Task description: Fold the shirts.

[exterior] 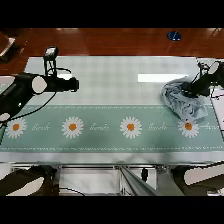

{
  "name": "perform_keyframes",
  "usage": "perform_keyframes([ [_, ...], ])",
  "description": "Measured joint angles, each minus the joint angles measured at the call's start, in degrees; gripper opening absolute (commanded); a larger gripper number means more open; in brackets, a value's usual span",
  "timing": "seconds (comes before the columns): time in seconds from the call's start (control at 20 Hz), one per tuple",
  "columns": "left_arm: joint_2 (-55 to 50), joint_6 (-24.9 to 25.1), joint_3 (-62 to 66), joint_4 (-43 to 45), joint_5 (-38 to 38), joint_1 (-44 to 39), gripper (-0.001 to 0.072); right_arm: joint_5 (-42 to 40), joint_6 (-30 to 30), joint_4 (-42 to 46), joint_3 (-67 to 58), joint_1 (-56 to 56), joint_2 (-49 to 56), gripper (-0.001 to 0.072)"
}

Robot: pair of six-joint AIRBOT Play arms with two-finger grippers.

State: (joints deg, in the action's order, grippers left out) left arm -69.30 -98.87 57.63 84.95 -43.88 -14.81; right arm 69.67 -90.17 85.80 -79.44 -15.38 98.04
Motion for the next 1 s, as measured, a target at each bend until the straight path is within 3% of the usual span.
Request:
perform_keyframes([
  [0.1,2.1,1.4,0.0,-0.2,-5.7,1.2,0.0507,2.3,2.0,-4.3,0.2,0.0,-3.1,0.0024],
  [0.25,7.6,2.3,-1.2,-1.9,-13.0,2.3,0.0507,-1.3,4.9,-11.2,-0.3,0.0,-11.3,0.0024],
  [0.4,17.2,3.8,-7.7,-11.0,-15.7,-0.5,0.0507,-4.4,8.4,-19.6,-3.1,0.1,-20.6,0.0024],
  [0.7,32.7,1.4,-22.8,-16.0,-8.9,-6.5,0.0507,-6.3,11.4,-25.7,-16.2,5.8,-33.9,0.0024],
  [1.0,36.0,0.3,-27.1,-14.2,-4.9,-0.2,0.0507,-3.5,12.0,-26.0,-30.1,17.8,-38.1,0.0024],
])
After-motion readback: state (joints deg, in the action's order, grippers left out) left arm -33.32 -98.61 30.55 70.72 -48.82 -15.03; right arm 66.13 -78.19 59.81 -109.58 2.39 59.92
